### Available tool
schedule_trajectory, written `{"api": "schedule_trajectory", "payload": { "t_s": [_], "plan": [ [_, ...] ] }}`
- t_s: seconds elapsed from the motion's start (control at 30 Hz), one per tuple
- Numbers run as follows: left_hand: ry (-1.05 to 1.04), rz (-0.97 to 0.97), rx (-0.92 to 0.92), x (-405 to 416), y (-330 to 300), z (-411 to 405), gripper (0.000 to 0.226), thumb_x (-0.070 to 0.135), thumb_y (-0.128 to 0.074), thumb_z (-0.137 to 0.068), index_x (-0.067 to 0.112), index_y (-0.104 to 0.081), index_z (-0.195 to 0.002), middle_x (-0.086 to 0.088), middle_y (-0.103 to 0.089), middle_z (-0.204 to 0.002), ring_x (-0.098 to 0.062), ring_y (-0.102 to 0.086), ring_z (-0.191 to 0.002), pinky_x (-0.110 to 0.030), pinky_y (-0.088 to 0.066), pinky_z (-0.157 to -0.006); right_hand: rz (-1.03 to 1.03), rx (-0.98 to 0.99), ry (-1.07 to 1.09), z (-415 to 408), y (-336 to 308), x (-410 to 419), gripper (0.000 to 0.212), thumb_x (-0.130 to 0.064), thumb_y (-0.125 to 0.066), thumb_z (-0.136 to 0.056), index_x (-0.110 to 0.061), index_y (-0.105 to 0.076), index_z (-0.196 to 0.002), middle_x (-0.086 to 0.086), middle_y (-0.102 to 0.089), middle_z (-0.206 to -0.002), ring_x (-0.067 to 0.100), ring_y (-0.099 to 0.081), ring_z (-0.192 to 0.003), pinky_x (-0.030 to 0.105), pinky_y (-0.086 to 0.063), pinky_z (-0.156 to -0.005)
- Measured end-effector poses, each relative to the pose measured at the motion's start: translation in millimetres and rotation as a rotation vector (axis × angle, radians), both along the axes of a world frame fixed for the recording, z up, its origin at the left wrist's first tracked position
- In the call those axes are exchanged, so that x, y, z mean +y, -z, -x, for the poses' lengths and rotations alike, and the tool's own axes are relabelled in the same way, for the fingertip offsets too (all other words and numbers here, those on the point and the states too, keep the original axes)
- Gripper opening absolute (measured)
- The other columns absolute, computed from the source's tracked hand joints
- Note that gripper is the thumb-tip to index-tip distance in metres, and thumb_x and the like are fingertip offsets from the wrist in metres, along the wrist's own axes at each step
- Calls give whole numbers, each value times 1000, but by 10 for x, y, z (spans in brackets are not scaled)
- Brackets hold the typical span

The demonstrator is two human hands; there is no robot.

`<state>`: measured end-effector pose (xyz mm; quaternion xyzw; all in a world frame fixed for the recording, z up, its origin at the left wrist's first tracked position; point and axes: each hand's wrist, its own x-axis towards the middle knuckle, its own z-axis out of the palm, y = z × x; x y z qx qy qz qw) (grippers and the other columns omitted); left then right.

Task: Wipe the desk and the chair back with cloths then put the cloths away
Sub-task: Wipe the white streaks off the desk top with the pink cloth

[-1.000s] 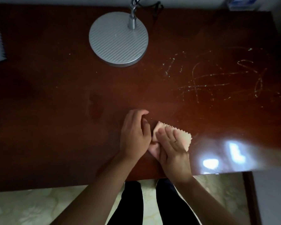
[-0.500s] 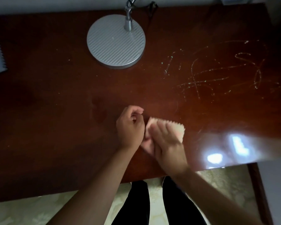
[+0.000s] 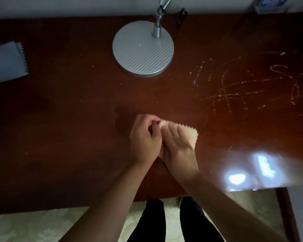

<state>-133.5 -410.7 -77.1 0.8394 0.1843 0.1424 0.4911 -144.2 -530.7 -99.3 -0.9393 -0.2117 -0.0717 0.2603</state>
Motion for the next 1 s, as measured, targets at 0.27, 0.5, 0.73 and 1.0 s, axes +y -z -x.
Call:
{"api": "schedule_trajectory", "payload": {
  "t_s": [0.27, 0.5, 0.73, 1.0],
  "plan": [
    [-18, -91, -36, 377, 3, 107, 19, 8, -51, -86, 13, -69, -91, 4, -64, -94, -12, -63, -88, -34, -54, -79, 58, -24, -23, -773, -10, 503, 52, -48, -40, -96, -5, -65, -112, 18, -64, -115, 36, -55, -114, 48, -52, -91],
    [-59, -126, -36, 599, 27, 52, 22, 0, -52, -83, 13, -69, -90, 5, -63, -94, -9, -61, -88, -28, -52, -80, 135, -169, 38, -1163, 44, 666, 48, -50, -47, -91, -10, -66, -107, 11, -69, -110, 27, -58, -111, 39, -45, -100],
    [80, -127, -79, 481, -78, -110, 21, -2, -52, -80, 10, -69, -86, 3, -63, -92, -9, -61, -88, -12, -43, -82, 154, 8, 195, -1725, 5, 369, 53, -59, -41, -93, -14, -60, -113, 8, -61, -119, 36, -56, -110, 50, -52, -78],
    [56, -169, -73, 685, -71, -236, 15, 5, -52, -81, 10, -66, -84, 0, -63, -89, -19, -62, -84, -32, -50, -77, 116, 0, 90, -592, 43, 658, 40, -30, -45, -94, -1, -64, -114, 20, -64, -119, 34, -50, -121, 52, -50, -94]
  ]
}}
